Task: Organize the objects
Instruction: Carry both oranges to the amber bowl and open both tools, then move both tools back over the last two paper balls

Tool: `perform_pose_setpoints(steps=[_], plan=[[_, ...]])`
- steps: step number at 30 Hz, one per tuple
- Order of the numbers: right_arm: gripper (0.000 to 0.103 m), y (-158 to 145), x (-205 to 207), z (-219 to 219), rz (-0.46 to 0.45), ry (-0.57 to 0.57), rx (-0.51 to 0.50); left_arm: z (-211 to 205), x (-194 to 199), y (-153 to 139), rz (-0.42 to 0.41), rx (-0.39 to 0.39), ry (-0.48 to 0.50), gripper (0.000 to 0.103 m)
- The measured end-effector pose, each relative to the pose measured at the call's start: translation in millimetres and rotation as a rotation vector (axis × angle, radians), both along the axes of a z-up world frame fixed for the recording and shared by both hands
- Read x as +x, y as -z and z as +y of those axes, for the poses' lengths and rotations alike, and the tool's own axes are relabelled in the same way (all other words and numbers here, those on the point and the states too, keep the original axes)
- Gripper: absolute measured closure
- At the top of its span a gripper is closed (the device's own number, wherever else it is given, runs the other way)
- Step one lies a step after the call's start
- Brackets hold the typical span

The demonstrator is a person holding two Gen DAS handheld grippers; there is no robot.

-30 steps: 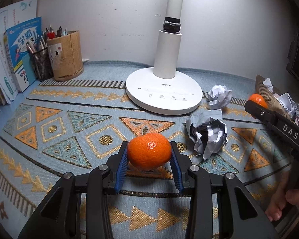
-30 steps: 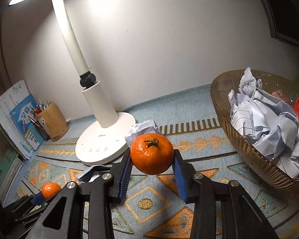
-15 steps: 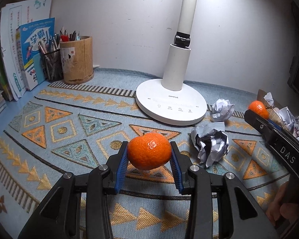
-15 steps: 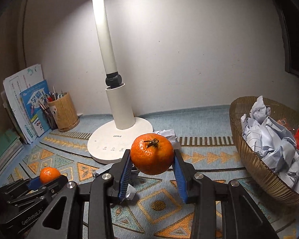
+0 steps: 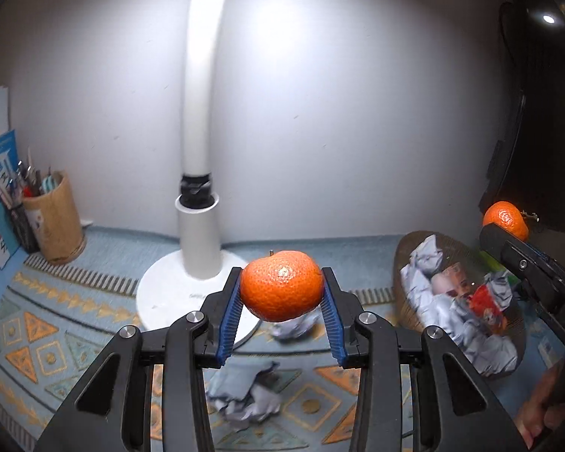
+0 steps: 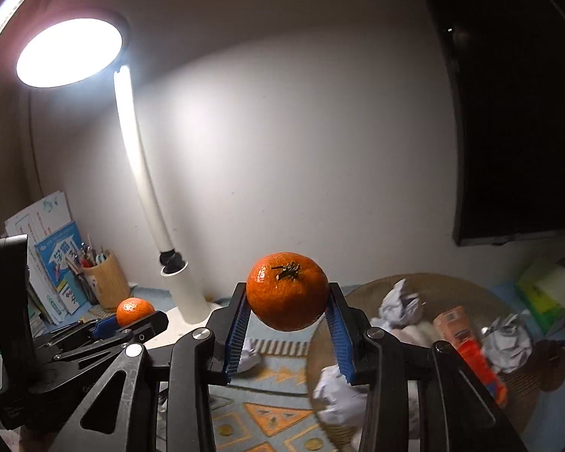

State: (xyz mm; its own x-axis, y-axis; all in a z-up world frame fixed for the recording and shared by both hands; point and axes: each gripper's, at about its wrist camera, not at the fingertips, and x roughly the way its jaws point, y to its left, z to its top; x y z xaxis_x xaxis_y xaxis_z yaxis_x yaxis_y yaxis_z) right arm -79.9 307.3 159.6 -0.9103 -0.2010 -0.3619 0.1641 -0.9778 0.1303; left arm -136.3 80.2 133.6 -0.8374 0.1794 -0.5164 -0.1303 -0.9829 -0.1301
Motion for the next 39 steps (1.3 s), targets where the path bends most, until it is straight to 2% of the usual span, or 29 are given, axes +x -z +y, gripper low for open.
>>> perform_pose_setpoints(steps=[5,10,11,12,13,14,15,18,22,27,32,35,39], plan=[[0.064,-18.7,-23.5,65.4,-0.049,0.083,0.014,73.6,-32.2,-32.4,0.04,-0.002,0.11,0.067],[0.064,-8.0,-41.3,104.6,-0.108,0.13,0.03,121.1,-51.5,-25.7,0.025,0.029,0.192,0.064],[0.062,-4.0,-45.9,108.9,-0.131,0.128,0.036,127.4,-57.3,-20.3,-0.004,0.034,0.21,0.051],[0.042,0.8,-51.6,112.5,-0.167,0.122,0.043,132.9,-64.3,-12.4,-0.055,0.046,0.241,0.031],[0.036,6.6,-56.8,116.9,-0.213,0.126,0.048,136.2,-73.5,-2.9,-0.133,0.036,0.231,0.024],[0.015,12.0,-62.2,123.7,-0.273,0.139,0.047,135.0,-80.9,4.5,-0.18,0.029,0.19,0.005],[0.0,14.0,-63.0,132.1,-0.286,0.156,0.029,128.9,-83.0,8.7,-0.185,0.047,0.17,0.0],[0.0,8.7,-49.8,153.2,-0.232,0.179,-0.051,106.4,-77.4,6.7,-0.177,0.103,0.155,0.0],[0.0,-6.4,-38.7,156.5,-0.203,0.189,-0.084,75.8,-69.9,-15.6,-0.145,0.084,0.107,0.0],[0.0,-40.3,-25.2,120.0,-0.155,0.145,-0.051,23.7,-50.5,-54.1,-0.094,0.071,0.04,0.0],[0.0,-68.2,-12.2,60.9,-0.097,0.074,0.009,-20.8,-25.8,-80.8,-0.033,-0.049,-0.008,0.0],[0.0,-72.0,-7.8,25.7,-0.106,0.008,0.025,-48.1,-7.6,-72.7,-0.046,-0.079,-0.024,0.0],[0.0,-58.2,-11.1,-22.2,-0.198,-0.089,0.075,-74.5,10.7,-34.4,-0.122,-0.051,-0.02,0.0]])
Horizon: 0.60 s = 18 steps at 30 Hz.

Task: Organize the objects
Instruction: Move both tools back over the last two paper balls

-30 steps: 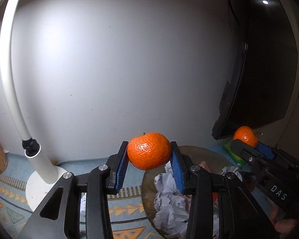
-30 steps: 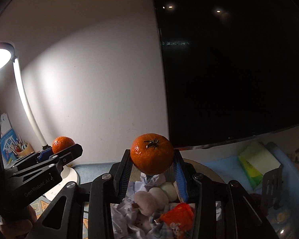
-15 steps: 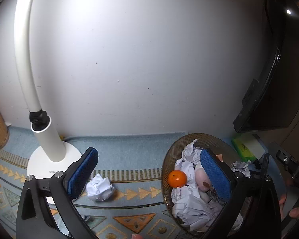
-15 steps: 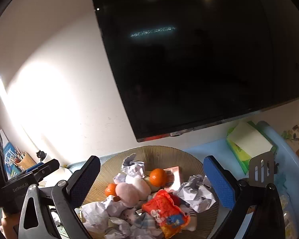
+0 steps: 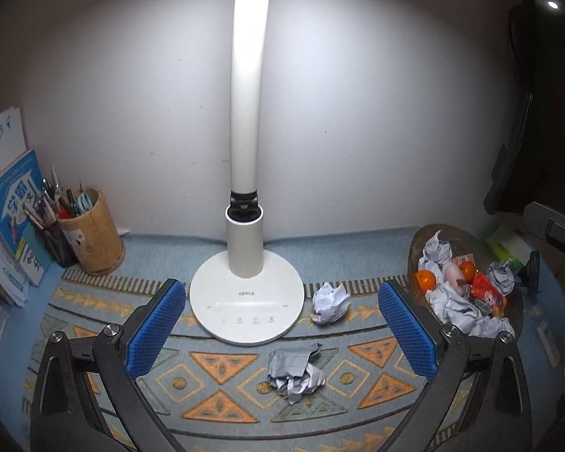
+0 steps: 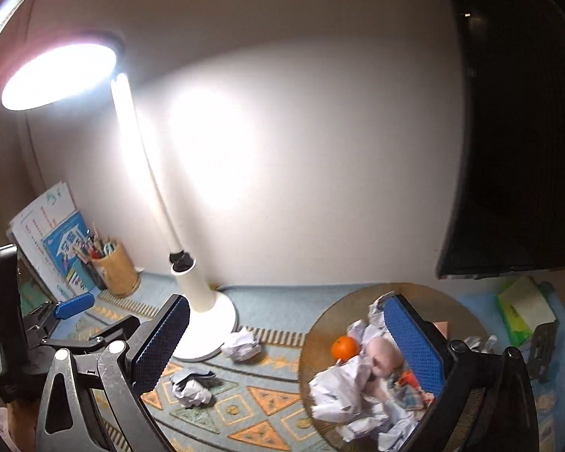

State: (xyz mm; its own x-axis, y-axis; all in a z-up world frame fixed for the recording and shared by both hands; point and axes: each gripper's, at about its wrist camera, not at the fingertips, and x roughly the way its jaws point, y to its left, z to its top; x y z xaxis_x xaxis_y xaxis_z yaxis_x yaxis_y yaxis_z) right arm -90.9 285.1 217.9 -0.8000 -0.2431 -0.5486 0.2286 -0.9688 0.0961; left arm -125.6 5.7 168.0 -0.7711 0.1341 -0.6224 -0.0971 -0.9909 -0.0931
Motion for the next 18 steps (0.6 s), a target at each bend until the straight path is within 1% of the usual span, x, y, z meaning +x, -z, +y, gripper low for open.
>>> perform_pose_setpoints(steps=[4,6,8,11,12,14,16,18], plan=[[0.0,31.3,-15.4,-41.0,-0.147,-0.078,0.076,-5.2,8.2,58.3,-0.09,0.047,0.023,0.0],[0.0,48.5,-24.2,-59.0,-0.213,-0.119,0.098,1.1,9.9,88.4,-0.125,0.057,0.032,0.0],[0.0,75.1,-35.0,-73.4,-0.274,-0.163,0.11,0.3,13.5,112.4,-0.149,0.074,0.004,0.0],[0.0,107.5,-49.0,-97.6,-0.33,-0.177,0.175,-1.2,13.3,142.5,-0.18,0.151,-0.001,0.001],[0.0,117.2,-55.0,-104.1,-0.352,-0.184,0.192,0.6,12.3,150.3,-0.191,0.161,0.008,0.001],[0.0,136.4,-66.7,-113.1,-0.401,-0.192,0.206,7.6,9.4,160.9,-0.205,0.143,0.021,0.001],[0.0,150.4,-80.3,-119.2,-0.437,-0.197,0.208,14.7,6.5,165.2,-0.21,0.12,0.022,0.001],[0.0,161.6,-96.4,-124.1,-0.456,-0.176,0.247,17.6,4.6,165.3,-0.199,0.136,0.023,0.001]])
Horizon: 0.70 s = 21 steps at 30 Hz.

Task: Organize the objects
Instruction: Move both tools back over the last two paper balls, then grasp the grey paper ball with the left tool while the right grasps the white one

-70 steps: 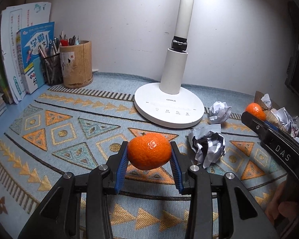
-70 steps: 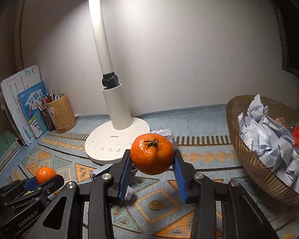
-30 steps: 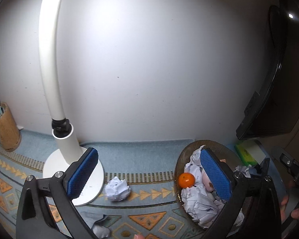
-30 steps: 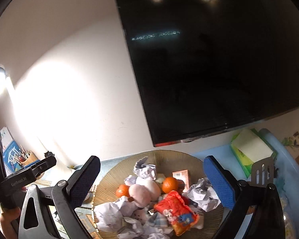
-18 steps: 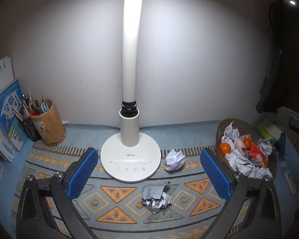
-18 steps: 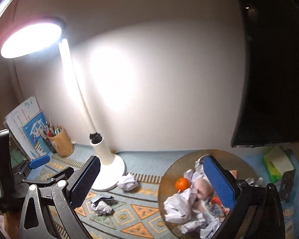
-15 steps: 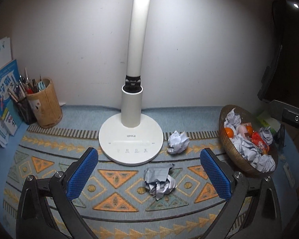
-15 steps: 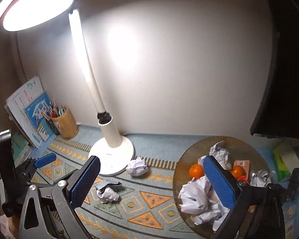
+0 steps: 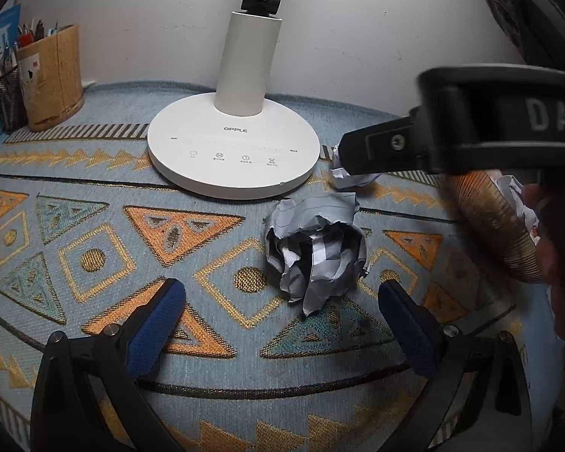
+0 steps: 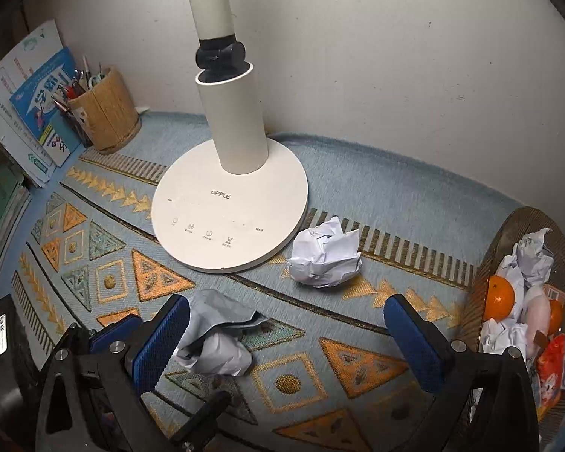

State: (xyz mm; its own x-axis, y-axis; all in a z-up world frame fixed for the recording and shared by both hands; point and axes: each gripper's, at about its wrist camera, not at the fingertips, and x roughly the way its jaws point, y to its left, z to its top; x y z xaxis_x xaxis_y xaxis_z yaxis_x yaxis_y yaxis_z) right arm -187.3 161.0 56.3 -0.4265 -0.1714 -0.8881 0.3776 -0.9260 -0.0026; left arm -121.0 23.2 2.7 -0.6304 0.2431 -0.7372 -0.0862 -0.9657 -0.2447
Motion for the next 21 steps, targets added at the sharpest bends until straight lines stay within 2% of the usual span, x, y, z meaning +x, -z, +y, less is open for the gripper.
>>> perform_pose_setpoints(steps=[3,6,9,15,21], plan=[[0.0,14.3,-24.6,3.4,-0.045,0.049,-0.002,0.1,-2.6,0.3,0.007,0.041,-0.006,0.001],[0.0,28.5,-42.5,7.7,-0.11,0.06,-0.054,4.9,-3.2,0.8,0.004,0.027,-0.023,0.001],[0.0,35.6,-51.3,12.3,-0.134,0.071,-0.088,9.2,-4.3,0.8,0.002,0.018,-0.036,0.001],[0.016,44.8,-59.2,34.1,-0.206,0.16,-0.19,17.6,-7.6,-0.1,-0.007,-0.007,-0.041,0.001],[0.017,45.8,-59.9,38.5,-0.229,0.181,-0.241,27.1,-7.1,-1.2,-0.015,-0.041,-0.042,0.001]])
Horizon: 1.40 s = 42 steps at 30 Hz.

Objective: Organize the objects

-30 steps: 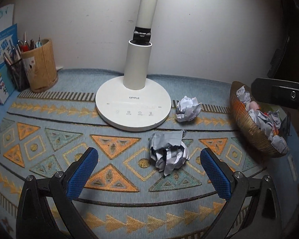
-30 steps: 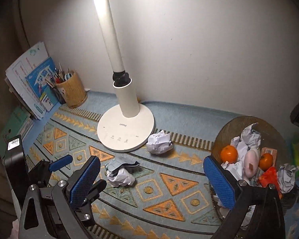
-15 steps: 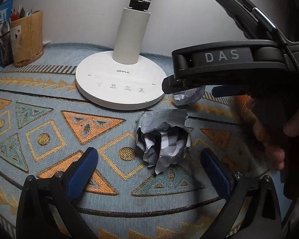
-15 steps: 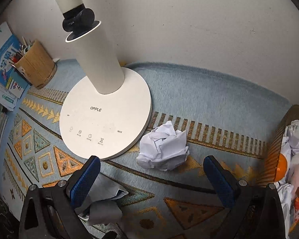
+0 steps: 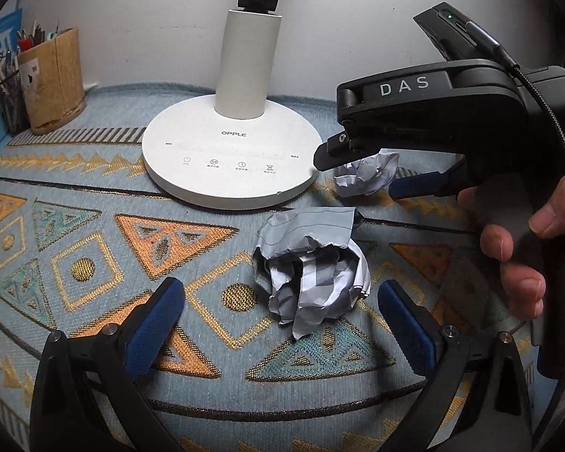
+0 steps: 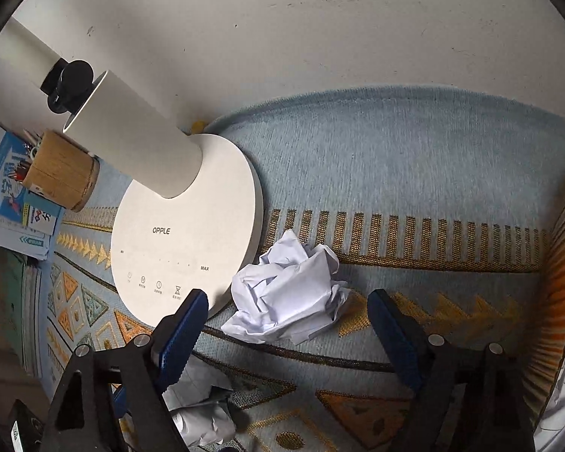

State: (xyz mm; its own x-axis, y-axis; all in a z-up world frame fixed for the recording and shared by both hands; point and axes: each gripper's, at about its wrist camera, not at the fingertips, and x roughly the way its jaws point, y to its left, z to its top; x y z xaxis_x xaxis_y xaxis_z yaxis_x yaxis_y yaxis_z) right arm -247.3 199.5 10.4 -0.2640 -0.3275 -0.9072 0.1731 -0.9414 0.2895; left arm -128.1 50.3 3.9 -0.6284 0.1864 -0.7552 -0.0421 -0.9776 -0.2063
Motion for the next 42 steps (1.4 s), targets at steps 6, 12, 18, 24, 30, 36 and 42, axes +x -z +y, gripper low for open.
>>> perform_pose_setpoints(steps=[6,12,18,24,30,36,42], plan=[[0.058,-0.1,3.3,-2.9,0.03,0.003,-0.015,-0.7,1.7,-3.6,0.027,0.031,0.043,0.07],[0.06,-17.1,18.4,-6.8,0.128,-0.034,-0.049,-9.5,4.7,-4.7,0.029,0.142,0.028,0.086],[0.059,-38.9,27.9,-11.2,0.171,-0.057,-0.047,-11.9,11.3,-9.1,0.038,0.151,0.001,0.086],[0.059,-47.6,36.3,-2.5,0.171,-0.062,-0.053,-11.4,13.7,-10.2,0.023,0.132,-0.018,0.086],[0.059,-42.3,47.5,2.2,0.169,-0.039,-0.114,-20.8,15.7,-6.5,0.022,0.124,-0.017,0.086],[0.059,-62.4,61.8,14.7,0.222,-0.017,-0.179,-23.1,11.3,-3.1,0.019,0.143,-0.009,0.086],[0.059,-127.5,86.7,47.7,0.349,-0.01,-0.255,-14.1,6.5,-44.5,0.155,0.029,0.051,0.086]])
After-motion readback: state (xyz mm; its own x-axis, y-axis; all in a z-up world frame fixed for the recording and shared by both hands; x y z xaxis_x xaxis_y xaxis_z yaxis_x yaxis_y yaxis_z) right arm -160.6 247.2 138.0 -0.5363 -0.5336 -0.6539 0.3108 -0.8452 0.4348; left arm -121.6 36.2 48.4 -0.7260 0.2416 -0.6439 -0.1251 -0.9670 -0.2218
